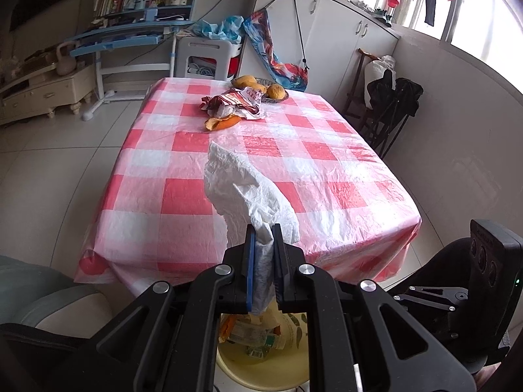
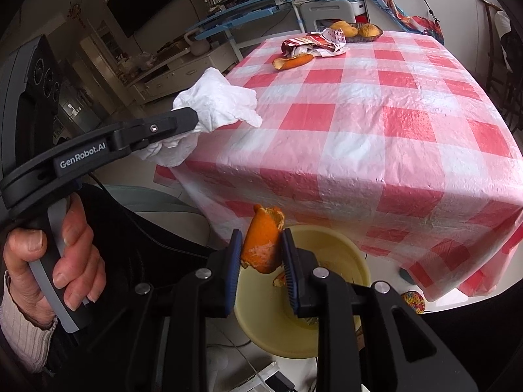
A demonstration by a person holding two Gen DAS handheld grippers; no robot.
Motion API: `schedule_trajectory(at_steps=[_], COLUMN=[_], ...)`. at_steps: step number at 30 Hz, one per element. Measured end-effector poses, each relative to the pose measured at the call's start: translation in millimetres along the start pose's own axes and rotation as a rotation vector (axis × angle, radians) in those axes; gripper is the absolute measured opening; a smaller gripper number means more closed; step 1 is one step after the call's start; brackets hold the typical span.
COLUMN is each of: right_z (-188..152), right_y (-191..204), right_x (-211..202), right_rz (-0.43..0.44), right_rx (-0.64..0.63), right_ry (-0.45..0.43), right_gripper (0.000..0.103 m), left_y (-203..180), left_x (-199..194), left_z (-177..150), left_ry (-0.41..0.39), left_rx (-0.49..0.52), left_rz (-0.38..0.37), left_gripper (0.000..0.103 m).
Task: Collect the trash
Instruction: 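Carry tissue and peel over the yellow basin and open both tools to drop them, then move both tools back toward the red snack bag on the table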
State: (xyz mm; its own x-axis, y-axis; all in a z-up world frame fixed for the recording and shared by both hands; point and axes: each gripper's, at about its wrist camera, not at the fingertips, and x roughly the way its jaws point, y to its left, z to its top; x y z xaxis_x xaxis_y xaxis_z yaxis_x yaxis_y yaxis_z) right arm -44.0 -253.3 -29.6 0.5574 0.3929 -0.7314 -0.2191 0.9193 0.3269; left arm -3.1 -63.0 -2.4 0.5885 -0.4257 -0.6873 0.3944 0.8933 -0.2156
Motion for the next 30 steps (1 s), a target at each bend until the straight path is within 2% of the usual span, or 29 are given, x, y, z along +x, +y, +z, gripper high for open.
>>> schedule_trajectory(at_steps=[4,14,19,23,25,28,30], right_z=[-3,-5,-4,-3,-3,-3,-4], right_y=[-1,-6,-10,-17,-23,-33,-40], right_x=[0,-6,-10,-18,-23,-29,-32], right_rz=[-0.006,-0.023,-0.042,-0.061,-0.068,-0.074,-0.077], right_rx=[0.008,0.039,0.062,0.096,0.123,0.175,0.213], right_ry=[0.004,-0.027,-0.063,-0.11,-0.138,-0.178,-0.196], right_gripper=[0.026,0.04,0.054,0.063,0.066,0.069,0.071], left_y=[-3,-11,-16,-23,-28,-41,-49], left_x=[-3,-5,-4,4,13,23,21], left_z=[-3,-6,-10,-17,-25,-38,-43], left_ry=[-0.004,-0.006,0.009,0.07,0.126,0.193,0.181], left_rx=[0.018,0.06,0.09,0.115,0.142,0.202,0.244], left_rz=[0.007,0.02,0.013,-0.018,-0.034,-0.042,-0.024], left_gripper=[0.01,0.01,0.01,0.01,0.014,0.03,0.048])
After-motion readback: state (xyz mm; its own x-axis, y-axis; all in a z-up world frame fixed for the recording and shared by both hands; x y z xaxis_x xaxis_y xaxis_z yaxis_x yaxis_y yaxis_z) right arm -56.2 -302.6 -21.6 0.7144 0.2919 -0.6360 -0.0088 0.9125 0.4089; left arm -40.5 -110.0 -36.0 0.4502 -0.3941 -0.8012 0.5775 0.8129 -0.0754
